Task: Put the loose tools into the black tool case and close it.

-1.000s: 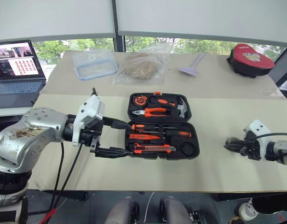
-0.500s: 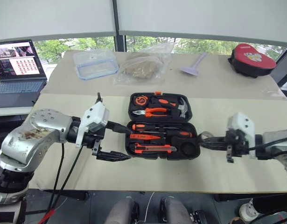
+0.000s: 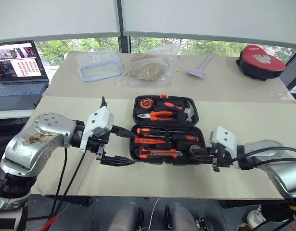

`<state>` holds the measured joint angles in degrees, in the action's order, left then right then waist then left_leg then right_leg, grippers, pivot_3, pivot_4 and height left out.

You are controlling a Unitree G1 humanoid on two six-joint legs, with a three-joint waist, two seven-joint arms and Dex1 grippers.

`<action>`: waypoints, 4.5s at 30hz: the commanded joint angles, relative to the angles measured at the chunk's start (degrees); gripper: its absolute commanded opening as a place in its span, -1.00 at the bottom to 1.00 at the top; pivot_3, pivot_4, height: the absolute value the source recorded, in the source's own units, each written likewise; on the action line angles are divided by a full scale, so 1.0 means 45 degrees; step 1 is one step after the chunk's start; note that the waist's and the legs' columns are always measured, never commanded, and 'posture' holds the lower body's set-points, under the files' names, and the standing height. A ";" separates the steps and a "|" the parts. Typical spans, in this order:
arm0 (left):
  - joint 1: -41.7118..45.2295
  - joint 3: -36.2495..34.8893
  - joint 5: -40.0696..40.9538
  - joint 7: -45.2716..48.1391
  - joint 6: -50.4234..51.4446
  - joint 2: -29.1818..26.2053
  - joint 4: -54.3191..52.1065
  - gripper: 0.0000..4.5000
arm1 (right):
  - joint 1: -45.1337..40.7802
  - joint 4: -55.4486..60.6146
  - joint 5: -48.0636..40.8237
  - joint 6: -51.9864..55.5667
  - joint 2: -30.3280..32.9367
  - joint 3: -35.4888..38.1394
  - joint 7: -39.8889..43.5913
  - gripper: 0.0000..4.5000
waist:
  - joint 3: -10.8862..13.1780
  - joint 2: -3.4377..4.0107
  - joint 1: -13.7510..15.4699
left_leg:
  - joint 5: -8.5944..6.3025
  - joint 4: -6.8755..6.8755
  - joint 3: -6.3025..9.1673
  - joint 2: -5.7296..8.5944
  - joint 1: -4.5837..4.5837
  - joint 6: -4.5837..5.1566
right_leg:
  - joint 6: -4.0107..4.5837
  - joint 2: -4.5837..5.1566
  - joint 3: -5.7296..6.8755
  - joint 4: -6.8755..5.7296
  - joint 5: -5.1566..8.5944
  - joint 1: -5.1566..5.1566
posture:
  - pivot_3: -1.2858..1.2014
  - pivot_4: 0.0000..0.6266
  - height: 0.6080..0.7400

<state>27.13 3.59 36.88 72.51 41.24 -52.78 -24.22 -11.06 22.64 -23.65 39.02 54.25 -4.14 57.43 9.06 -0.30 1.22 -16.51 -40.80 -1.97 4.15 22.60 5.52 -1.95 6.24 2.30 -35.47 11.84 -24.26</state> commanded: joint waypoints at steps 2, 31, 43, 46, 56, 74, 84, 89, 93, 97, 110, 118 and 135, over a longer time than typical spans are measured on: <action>0.0178 -0.0113 -0.0140 -0.0050 -0.0377 0.0022 -0.0061 1.00 | -0.0031 0.0913 -0.0399 0.0033 0.0316 0.0423 0.0394 0.34 | 0.0000 0.0000 -0.0002 | 0.0000 0.0000 -0.0001 0.0000 0.0000 0.0001 | 0.0000 -0.0001 0.0000 0.0001 0.0000 0.0000 | 0.03 -0.52 0.83; 0.0483 0.1884 -0.4955 -0.3399 -0.2828 0.3647 0.5348 -0.99 | -0.2886 -0.6420 0.3097 -0.5054 -0.0973 -0.0356 0.0282 -1.00 | 0.0001 -0.0004 -0.0080 | 0.0056 -0.0012 -0.0026 0.0014 0.0104 0.0096 | 0.0000 0.0008 0.0011 -0.0086 -0.0002 -0.0143 | 0.03 -0.52 0.83; -0.1645 0.1783 -0.3842 -0.0128 -0.3299 0.2253 0.2637 -0.99 | 0.0874 -0.2018 0.1333 -0.6024 0.0219 0.1070 0.3017 -1.00 | 0.0000 -0.0001 -0.0067 | 0.0050 -0.0003 -0.0019 0.0009 0.0129 0.0081 | 0.0001 0.0020 0.0001 -0.0072 -0.0001 -0.0167 | 0.03 -0.52 0.83; -0.2097 0.1741 -0.3929 0.0176 -0.3336 0.1897 0.2316 -0.99 | 0.1751 -0.1162 0.1171 -0.5750 0.0308 0.1549 0.2918 -1.00 | 0.0001 -0.0001 -0.0084 | 0.0044 -0.0004 -0.0022 0.0007 0.0127 0.0072 | 0.0002 0.0024 -0.0014 -0.0072 0.0000 -0.0168 | 0.03 -0.52 0.83; -0.4464 0.1239 -0.4393 -0.0461 -0.3852 0.1177 0.1196 -0.99 | 0.3611 -0.0461 0.1350 -0.4771 0.0160 0.3262 0.1636 -1.00 | -0.0001 0.0002 -0.0084 | 0.0007 0.0002 -0.0021 0.0005 0.0123 0.0010 | 0.0012 0.0041 -0.0031 -0.0075 0.0005 -0.0171 | 0.03 -0.52 0.83; 0.1849 -0.2113 -0.1423 -0.5860 0.6386 0.4125 0.5168 0.75 | -0.3408 -0.3423 -0.0880 0.3891 -0.2151 0.3510 -0.3154 0.72 | -0.0006 -0.0025 0.0041 | 0.0066 -0.0026 -0.0016 0.0016 0.0130 0.0094 | 0.0032 -0.0001 0.0001 -0.0141 -0.0036 -0.0182 | 0.03 -0.52 0.83; 0.3477 -0.1419 -0.2041 -0.7676 0.6339 0.5858 0.7387 0.75 | -0.5375 -0.6136 0.0296 0.4472 -0.3477 0.1950 -0.4830 0.72 | -0.0006 -0.0024 -0.0144 | 0.0096 0.0007 -0.0025 0.0018 0.0134 0.0049 | 0.0030 -0.0064 0.0047 -0.0150 -0.0034 -0.0187 | 0.03 -0.52 0.83; 0.3081 -0.1103 -0.2289 -0.7801 0.5829 0.5849 0.7458 0.07 | -0.5232 -0.5669 0.0191 0.4789 -0.3767 0.1819 -0.5073 0.07 | -0.0008 -0.0022 -0.0129 | 0.0091 0.0003 -0.0023 0.0017 0.0106 0.0001 | 0.0028 -0.0064 0.0052 -0.0121 -0.0033 -0.0164 | 0.03 -0.52 0.83; 0.2822 -0.0981 -0.2243 -0.7811 0.5771 0.5818 0.7235 -0.55 | -0.5150 -0.5215 0.0028 0.5085 -0.3876 0.1854 -0.5177 -0.52 | -0.0009 -0.0019 -0.0103 | 0.0055 0.0004 -0.0023 0.0018 0.0059 -0.0065 | 0.0026 -0.0061 0.0053 -0.0113 -0.0031 -0.0119 | 0.03 -0.52 0.83; 0.2671 -0.1043 -0.2092 -0.7882 0.5929 0.5891 0.7011 -1.00 | -0.5128 -0.4814 -0.0172 0.5397 -0.3966 0.1942 -0.5292 -1.00 | -0.0010 -0.0017 -0.0089 | 0.0052 0.0002 -0.0016 0.0019 0.0029 -0.0069 | 0.0023 -0.0060 0.0061 -0.0101 -0.0029 -0.0074 | 0.03 -0.52 0.83; 0.3242 -0.1561 -0.2039 -0.7664 0.4087 0.6366 0.7106 -1.00 | -0.6357 -0.4980 -0.0185 0.4140 -0.4907 0.2486 -0.5847 -1.00 | -0.0009 -0.0017 -0.0134 | 0.0048 0.0030 -0.0024 0.0020 -0.0050 -0.0077 | 0.0020 -0.0061 0.0031 -0.0100 -0.0023 -0.0016 | 0.03 -0.52 0.83; 0.4651 -0.1668 -0.2938 -0.7168 0.0369 0.6708 0.8498 -1.00 | -0.7690 -0.6290 0.0325 0.2097 -0.5639 0.2980 -0.6331 -1.00 | -0.0005 -0.0019 -0.0164 | 0.0059 0.0024 -0.0033 0.0037 0.0069 -0.0083 | 0.0022 -0.0056 0.0032 -0.0131 -0.0025 -0.0157 | 0.03 -0.52 0.83; 0.1008 -0.0625 -0.5664 -0.7580 -0.6730 0.7146 0.6645 -1.00 | -0.3027 -0.3786 0.3026 -0.5163 -0.5931 0.2139 -0.6530 -1.00 | -0.0007 -0.0010 -0.0180 | 0.0103 0.0119 -0.0035 0.0035 0.0010 -0.0037 | 0.0020 -0.0076 0.0108 -0.0090 -0.0023 -0.0091 | 0.03 -0.52 0.83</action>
<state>33.67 -1.70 13.18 38.68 12.90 -21.08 8.96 -26.61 1.46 -11.16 20.90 28.21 6.79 27.64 9.03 -0.34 0.41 -16.06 -40.26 -2.15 4.30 22.49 5.33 -1.86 5.89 2.77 -35.81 11.74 -24.50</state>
